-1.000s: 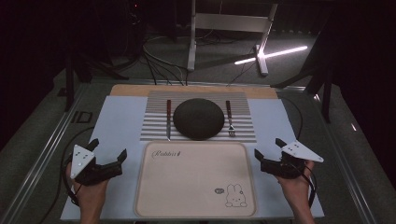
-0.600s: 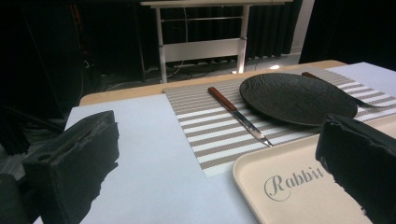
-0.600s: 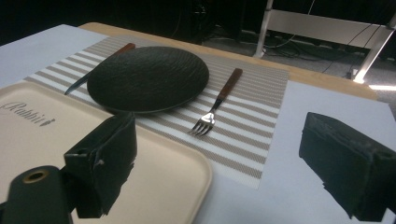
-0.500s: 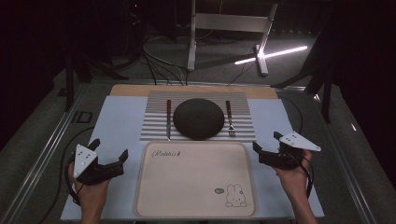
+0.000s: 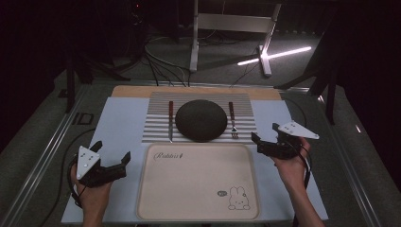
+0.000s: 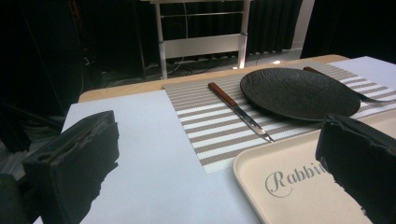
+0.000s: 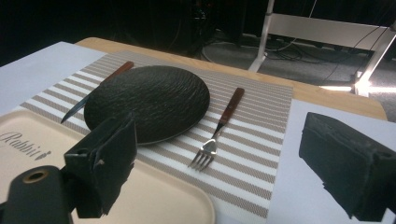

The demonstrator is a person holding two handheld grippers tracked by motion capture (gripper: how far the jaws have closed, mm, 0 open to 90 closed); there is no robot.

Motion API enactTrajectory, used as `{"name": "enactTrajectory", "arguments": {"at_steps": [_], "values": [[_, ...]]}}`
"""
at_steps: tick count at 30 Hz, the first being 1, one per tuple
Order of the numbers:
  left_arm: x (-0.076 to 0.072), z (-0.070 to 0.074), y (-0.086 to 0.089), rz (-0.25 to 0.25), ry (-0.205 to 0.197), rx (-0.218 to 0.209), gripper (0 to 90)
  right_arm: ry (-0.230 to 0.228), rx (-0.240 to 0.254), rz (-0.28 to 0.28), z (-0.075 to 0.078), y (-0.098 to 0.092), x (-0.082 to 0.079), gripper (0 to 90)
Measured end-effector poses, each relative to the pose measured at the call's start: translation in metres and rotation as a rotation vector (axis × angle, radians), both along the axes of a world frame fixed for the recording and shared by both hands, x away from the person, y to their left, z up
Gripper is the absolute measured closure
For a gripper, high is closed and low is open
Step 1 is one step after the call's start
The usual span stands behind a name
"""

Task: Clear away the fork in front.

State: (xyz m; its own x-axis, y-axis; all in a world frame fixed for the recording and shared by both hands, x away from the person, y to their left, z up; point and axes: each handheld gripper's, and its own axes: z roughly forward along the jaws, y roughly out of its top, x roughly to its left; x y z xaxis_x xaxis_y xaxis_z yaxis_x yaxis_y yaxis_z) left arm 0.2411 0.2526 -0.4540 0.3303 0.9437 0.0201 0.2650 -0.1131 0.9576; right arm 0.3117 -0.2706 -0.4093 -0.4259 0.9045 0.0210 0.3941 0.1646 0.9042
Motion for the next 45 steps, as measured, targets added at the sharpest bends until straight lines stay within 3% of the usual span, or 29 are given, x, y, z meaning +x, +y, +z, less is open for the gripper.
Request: {"name": "enactTrajectory", "arguments": {"at_steps": [11, 21, 34, 38, 39, 45], "values": [[0.000, 0.000, 0.000, 0.003, 0.001, 0.000, 0.1, 0.028, 0.018, -0.020, 0.009, 0.009, 0.026, 11.5], [0.001, -0.001, -0.001, 0.002, 0.002, 0.004, 0.1, 0.042, 0.006, -0.034, 0.015, 0.013, 0.044, 11.5], [0.001, -0.001, -0.001, 0.002, 0.003, 0.008, 0.1, 0.105, -0.015, -0.075, 0.017, 0.015, 0.084, 11.5], [0.001, -0.001, -0.001, 0.001, 0.005, 0.009, 0.1, 0.113, -0.019, -0.082, 0.017, 0.015, 0.089, 11.6], [0.001, -0.001, -0.001, 0.001, 0.004, 0.008, 0.0, 0.120, -0.025, -0.089, 0.018, 0.015, 0.098, 11.5], [0.001, -0.002, -0.001, 0.002, 0.004, 0.008, 0.1, 0.140, -0.042, -0.109, 0.016, 0.015, 0.116, 11.5]]}}
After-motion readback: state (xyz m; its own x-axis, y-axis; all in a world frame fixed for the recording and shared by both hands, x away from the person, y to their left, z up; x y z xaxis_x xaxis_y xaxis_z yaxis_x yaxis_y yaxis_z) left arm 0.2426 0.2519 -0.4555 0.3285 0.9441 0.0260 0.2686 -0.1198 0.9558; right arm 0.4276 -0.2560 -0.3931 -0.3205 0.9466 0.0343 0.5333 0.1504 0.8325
